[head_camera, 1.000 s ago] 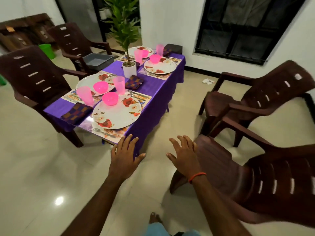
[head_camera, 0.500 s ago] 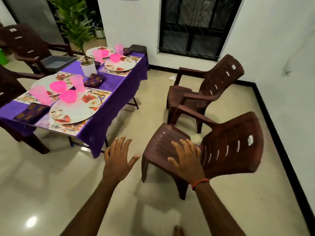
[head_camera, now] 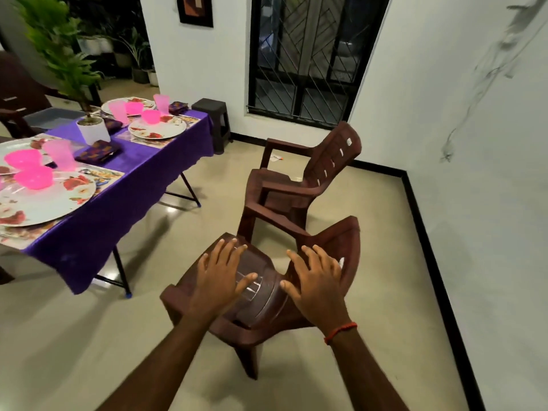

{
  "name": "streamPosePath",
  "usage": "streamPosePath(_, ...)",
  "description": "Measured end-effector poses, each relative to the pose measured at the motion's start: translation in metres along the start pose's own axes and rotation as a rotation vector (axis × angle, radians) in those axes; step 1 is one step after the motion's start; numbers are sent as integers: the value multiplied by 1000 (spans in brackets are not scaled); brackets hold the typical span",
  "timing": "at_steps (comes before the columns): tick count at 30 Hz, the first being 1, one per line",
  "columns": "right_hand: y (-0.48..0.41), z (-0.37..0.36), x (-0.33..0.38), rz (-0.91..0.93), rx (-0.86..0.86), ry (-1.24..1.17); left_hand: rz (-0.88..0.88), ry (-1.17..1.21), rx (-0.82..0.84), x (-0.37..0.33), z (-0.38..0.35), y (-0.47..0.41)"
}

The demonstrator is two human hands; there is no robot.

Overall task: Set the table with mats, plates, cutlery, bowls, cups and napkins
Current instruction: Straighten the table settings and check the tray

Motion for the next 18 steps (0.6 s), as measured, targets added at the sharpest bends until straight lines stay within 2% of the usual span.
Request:
streamPosePath(4,-6,2,-51,-11,37,-15,-10,14,35,-46,-26,-24)
streamPosePath(10,-42,-10,-113,-6,77,-11,2,-10,55,-74,-60,-58)
streamPosePath(15,-91,-40,-150,65,113,4,20,-11,121,-90,-101,-108)
streamPosePath(18,-120,-52,-164,130,158,4,79,-16,101,-92,-109,-137)
Point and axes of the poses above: each hand's wrist, its own y-axis away from the middle knuckle, its own z-axis out of the back of the hand, x = y × z, the point moved 8 cm from there along -y, towards the middle knuckle, and after that the axes turned 5 degrees about -z, right-handed, at the moved point
